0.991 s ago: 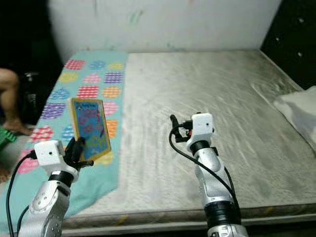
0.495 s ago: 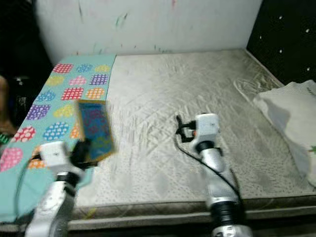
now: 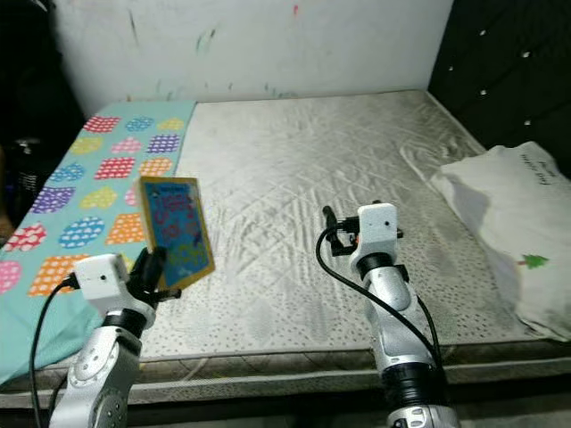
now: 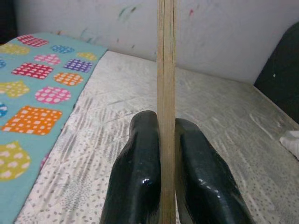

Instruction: Clean up the room

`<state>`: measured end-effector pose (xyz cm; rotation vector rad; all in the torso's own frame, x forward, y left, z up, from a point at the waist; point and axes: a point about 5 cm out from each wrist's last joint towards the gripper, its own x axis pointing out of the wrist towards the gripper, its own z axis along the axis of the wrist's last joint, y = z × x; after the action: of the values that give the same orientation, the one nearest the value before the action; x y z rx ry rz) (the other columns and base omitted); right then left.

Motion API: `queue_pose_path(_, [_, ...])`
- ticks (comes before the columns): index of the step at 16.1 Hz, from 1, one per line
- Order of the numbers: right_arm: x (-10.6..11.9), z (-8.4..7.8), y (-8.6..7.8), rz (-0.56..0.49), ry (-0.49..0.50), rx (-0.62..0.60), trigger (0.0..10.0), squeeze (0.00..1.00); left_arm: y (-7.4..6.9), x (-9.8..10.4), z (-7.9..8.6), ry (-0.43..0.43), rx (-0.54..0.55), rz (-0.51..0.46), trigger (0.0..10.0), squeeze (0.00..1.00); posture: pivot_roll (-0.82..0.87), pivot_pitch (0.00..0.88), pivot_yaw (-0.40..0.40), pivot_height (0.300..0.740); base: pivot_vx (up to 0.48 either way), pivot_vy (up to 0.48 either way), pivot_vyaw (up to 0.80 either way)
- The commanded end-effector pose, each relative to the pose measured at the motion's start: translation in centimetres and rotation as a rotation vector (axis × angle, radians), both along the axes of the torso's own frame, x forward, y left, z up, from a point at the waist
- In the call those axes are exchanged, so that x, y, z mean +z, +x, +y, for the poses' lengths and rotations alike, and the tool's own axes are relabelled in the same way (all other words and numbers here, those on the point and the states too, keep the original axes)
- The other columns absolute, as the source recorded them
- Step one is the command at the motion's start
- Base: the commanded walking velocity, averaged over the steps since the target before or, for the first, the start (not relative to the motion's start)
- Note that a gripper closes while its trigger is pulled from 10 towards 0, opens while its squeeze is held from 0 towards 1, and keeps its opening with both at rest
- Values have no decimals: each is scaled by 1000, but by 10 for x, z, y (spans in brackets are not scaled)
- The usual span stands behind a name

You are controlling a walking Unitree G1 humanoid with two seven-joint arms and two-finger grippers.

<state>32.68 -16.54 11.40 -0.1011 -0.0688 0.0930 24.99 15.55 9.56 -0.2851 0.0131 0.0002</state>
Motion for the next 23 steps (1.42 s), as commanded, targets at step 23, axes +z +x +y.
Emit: queue_pose_path(23, [-1,9,-2,17,32,79,10000,0,3,7,2,1,-3,-33,10000,0,-120,0,28,740,0,-249,0])
